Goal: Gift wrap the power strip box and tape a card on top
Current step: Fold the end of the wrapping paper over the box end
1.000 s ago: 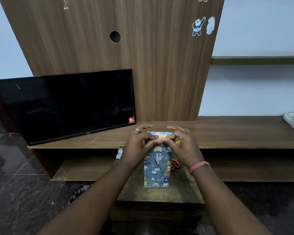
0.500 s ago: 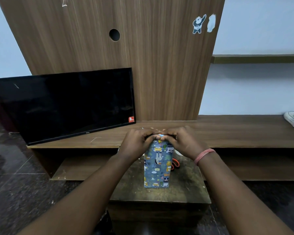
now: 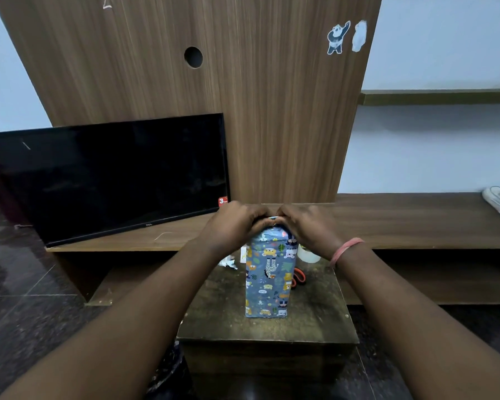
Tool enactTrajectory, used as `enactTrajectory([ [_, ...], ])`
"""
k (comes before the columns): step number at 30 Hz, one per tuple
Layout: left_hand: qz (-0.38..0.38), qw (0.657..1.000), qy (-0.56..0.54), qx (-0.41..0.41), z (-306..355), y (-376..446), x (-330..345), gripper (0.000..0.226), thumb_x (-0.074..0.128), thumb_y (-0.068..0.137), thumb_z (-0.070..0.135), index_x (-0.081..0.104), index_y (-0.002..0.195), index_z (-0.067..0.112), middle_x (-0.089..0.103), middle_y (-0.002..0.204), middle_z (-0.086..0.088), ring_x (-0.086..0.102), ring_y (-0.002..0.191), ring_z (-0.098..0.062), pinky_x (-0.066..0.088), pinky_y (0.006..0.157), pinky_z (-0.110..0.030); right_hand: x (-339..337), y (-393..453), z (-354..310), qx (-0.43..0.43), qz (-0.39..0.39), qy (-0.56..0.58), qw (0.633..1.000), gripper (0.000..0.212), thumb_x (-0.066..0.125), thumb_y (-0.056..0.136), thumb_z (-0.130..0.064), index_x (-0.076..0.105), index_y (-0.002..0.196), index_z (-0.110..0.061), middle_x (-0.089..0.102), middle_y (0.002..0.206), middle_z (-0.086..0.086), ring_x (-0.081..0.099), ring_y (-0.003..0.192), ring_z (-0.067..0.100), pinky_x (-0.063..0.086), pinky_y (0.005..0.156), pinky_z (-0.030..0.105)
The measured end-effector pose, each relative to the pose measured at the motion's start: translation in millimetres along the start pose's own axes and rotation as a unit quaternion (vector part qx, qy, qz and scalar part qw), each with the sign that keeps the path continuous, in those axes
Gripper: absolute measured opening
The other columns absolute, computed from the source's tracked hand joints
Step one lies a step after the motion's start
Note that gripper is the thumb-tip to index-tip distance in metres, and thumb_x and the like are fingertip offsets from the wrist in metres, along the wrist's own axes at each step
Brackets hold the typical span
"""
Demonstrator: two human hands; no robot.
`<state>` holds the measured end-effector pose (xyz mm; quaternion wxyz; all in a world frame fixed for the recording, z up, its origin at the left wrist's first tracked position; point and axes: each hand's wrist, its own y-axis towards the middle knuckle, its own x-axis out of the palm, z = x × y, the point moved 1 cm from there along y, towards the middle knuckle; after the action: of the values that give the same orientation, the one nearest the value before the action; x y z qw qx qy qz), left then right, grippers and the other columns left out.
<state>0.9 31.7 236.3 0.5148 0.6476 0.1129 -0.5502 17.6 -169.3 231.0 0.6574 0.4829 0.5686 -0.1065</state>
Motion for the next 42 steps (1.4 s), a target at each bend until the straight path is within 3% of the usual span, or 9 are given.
enactTrajectory([
  [3, 0.010, 1.000, 0.020, 0.002, 1, -1, 6, 0.029, 0.058, 0.099, 0.048, 0.072, 0.103, 0.023, 0.073, 0.083, 0.005, 0.068, 0.073, -0.018, 0.050, 0.060, -0.035, 1, 1, 4, 0.011, -0.016, 0.021, 1.000, 0.016, 0.063, 0.098, -0.030, 0.066, 0.099, -0.014, 0.069, 0.080, 0.008, 0.062, 0.071, 0.029, 0.031, 0.056, 0.033],
  [6, 0.008, 0.999, 0.048, -0.015, 2, -13, 21, 0.035, 0.044, 0.099, 0.054, 0.067, 0.105, 0.028, 0.072, 0.085, 0.002, 0.069, 0.076, -0.024, 0.052, 0.060, -0.039, 7, -8, 1, -0.008, 0.018, -0.002, 1.000, 0.012, 0.068, 0.092, -0.025, 0.063, 0.087, -0.015, 0.063, 0.061, 0.007, 0.058, 0.052, 0.029, 0.034, 0.045, 0.031],
  [10, 0.001, 0.992, 0.125, 0.018, 4, -18, 22, 0.017, 0.067, 0.091, 0.029, 0.063, 0.108, 0.027, 0.068, 0.077, 0.001, 0.066, 0.068, -0.027, 0.048, 0.052, -0.037, 8, -11, -4, -0.035, 0.049, -0.015, 0.998, 0.007, 0.065, 0.085, -0.016, 0.060, 0.080, -0.014, 0.058, 0.052, 0.006, 0.052, 0.041, 0.028, 0.024, 0.044, 0.025],
  [15, -0.065, 0.989, 0.133, 0.020, 3, -8, 14, 0.030, 0.055, 0.092, 0.021, 0.059, 0.119, 0.034, 0.073, 0.092, 0.003, 0.068, 0.083, -0.025, 0.054, 0.064, -0.040, 10, -16, -1, -0.032, 0.044, 0.003, 0.999, 0.022, 0.046, 0.087, -0.025, 0.066, 0.088, -0.016, 0.065, 0.062, 0.008, 0.060, 0.053, 0.032, 0.043, 0.044, 0.036],
  [19, -0.015, 0.998, 0.047, 0.045, 9, -31, 13, 0.045, 0.039, 0.090, 0.029, 0.062, 0.129, 0.029, 0.075, 0.109, 0.000, 0.071, 0.094, -0.029, 0.057, 0.070, -0.042, 5, -23, -5, -0.055, 0.027, 0.054, 0.997, 0.033, 0.037, 0.090, -0.026, 0.067, 0.089, -0.013, 0.070, 0.072, 0.008, 0.064, 0.061, 0.032, 0.047, 0.050, 0.038],
  [23, 0.001, 0.999, 0.019, 0.028, 8, -45, 16, 0.049, 0.037, 0.091, 0.032, 0.064, 0.131, 0.025, 0.074, 0.119, -0.003, 0.070, 0.108, -0.028, 0.059, 0.084, -0.043, 4, -32, -3, -0.073, 0.020, 0.067, 0.995, 0.028, 0.051, 0.089, -0.010, 0.074, 0.103, -0.009, 0.077, 0.102, 0.009, 0.072, 0.094, 0.024, 0.057, 0.083, 0.039],
  [26, 0.033, 0.999, -0.018, 0.024, 8, -50, 21, 0.034, 0.054, 0.096, 0.020, 0.070, 0.126, 0.016, 0.072, 0.127, -0.007, 0.063, 0.125, -0.023, 0.050, 0.105, -0.034, 8, -42, 3, -0.090, 0.044, 0.071, 0.992, 0.031, 0.053, 0.093, -0.012, 0.075, 0.114, -0.007, 0.071, 0.124, 0.009, 0.063, 0.122, 0.022, 0.047, 0.108, 0.037],
  [35, 0.134, 0.957, -0.225, -0.122, 5, -61, 28, 0.020, 0.082, 0.085, 0.022, 0.080, 0.105, 0.018, 0.075, 0.119, 0.007, 0.060, 0.121, 0.007, 0.048, 0.105, -0.021, 20, -58, 3, -0.048, 0.095, 0.152, 0.983, 0.031, 0.068, 0.093, -0.017, 0.072, 0.123, -0.009, 0.061, 0.138, 0.003, 0.054, 0.132, 0.011, 0.043, 0.111, 0.025],
  [42, 0.150, 0.970, -0.168, -0.092, 9, -57, 31, 0.008, 0.079, 0.089, 0.018, 0.078, 0.095, 0.014, 0.074, 0.120, 0.004, 0.058, 0.120, 0.002, 0.046, 0.102, -0.022, 30, -58, -4, 0.036, 0.138, 0.220, 0.965, 0.027, 0.073, 0.091, -0.016, 0.075, 0.118, -0.012, 0.063, 0.134, -0.001, 0.055, 0.130, 0.006, 0.047, 0.109, 0.029],
])
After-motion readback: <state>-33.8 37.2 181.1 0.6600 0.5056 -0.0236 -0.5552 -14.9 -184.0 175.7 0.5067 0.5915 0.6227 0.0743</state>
